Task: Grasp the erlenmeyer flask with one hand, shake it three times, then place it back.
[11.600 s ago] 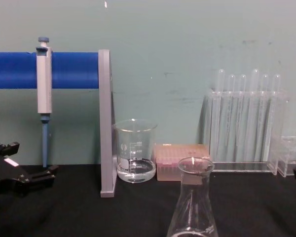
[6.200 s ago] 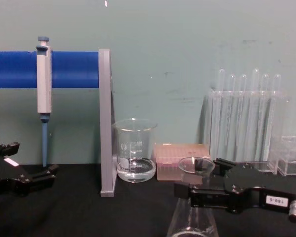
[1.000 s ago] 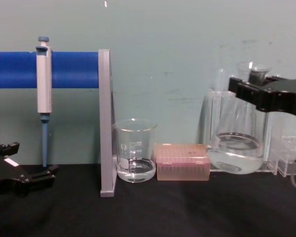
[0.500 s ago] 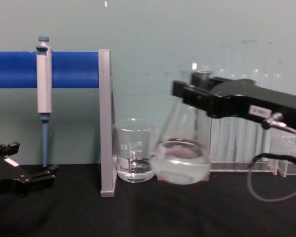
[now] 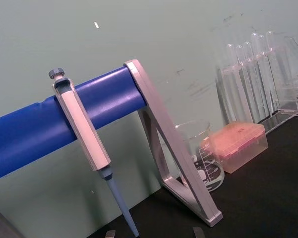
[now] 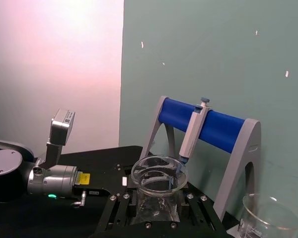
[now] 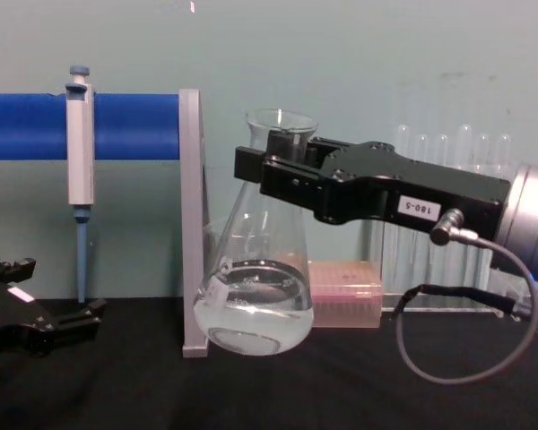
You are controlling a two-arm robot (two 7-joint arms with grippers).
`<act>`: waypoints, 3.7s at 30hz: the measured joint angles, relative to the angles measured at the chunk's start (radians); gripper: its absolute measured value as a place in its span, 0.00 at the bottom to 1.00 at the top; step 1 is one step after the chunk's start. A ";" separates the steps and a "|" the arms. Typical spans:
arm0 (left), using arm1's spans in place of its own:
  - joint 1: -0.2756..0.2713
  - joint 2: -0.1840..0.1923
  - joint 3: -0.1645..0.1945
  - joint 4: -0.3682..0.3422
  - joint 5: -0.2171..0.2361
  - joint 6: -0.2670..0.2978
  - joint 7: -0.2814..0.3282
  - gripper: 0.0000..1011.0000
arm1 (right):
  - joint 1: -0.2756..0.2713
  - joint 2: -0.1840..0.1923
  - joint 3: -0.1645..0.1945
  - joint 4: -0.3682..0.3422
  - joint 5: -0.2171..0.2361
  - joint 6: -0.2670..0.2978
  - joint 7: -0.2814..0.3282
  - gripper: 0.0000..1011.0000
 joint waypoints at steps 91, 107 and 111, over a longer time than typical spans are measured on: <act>0.000 0.000 0.000 0.000 0.000 0.000 0.000 0.99 | -0.015 0.005 0.049 -0.007 -0.009 0.036 -0.093 0.45; 0.000 0.000 0.000 0.000 0.000 0.000 0.000 0.99 | -0.123 0.060 0.193 -0.084 -0.036 0.031 -0.293 0.44; 0.000 0.000 0.000 0.000 0.000 0.000 0.000 0.99 | -0.172 0.073 0.255 -0.115 -0.051 0.042 -0.351 0.45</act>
